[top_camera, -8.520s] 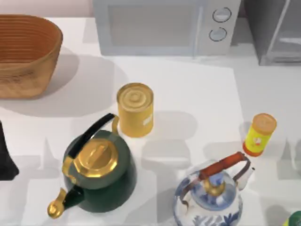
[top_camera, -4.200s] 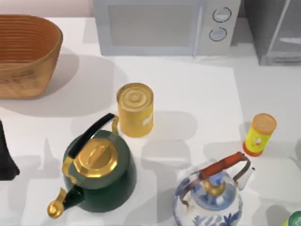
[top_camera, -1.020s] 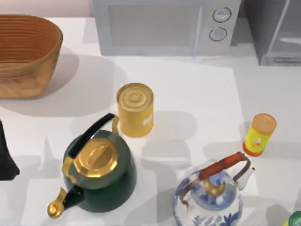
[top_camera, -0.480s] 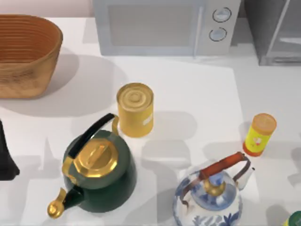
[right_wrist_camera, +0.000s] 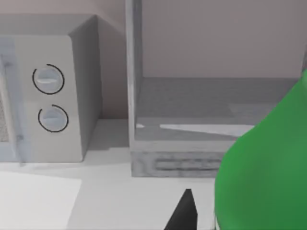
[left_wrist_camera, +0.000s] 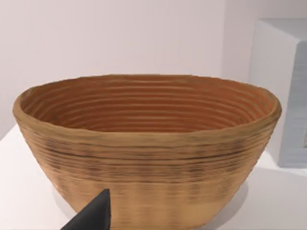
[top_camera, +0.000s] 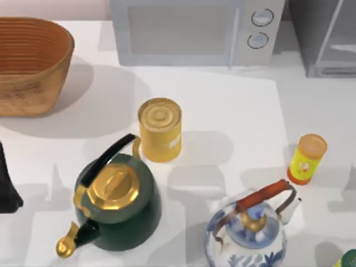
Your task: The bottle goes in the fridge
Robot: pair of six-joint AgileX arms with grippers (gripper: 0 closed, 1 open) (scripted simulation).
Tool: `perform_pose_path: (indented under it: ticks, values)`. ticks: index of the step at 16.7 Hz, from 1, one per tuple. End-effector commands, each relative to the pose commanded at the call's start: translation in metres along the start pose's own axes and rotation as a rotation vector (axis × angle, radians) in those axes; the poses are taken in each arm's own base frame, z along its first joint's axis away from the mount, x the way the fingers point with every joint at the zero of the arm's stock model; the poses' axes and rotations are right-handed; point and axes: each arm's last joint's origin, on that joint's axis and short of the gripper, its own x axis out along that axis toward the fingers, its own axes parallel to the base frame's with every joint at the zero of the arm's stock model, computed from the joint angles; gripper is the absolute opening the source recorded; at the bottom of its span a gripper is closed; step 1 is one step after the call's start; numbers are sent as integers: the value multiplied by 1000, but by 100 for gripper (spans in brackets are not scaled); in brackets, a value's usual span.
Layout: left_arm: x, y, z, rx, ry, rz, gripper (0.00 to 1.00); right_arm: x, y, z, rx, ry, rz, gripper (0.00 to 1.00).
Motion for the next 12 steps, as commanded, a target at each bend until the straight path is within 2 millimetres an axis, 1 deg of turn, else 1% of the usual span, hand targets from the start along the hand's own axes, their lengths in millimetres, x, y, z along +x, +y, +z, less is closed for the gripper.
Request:
perform_pose_path:
  ticks: [7,9,12]
  values:
    - [0,0,0,0,0,0,100,1,0,1,2,3,1,1]
    - [0,0,0,0,0,0,100,3,0,10,3,-9,8,1]
    - [0,0,0,0,0,0,100,12,1,30,2,-20,27,1]
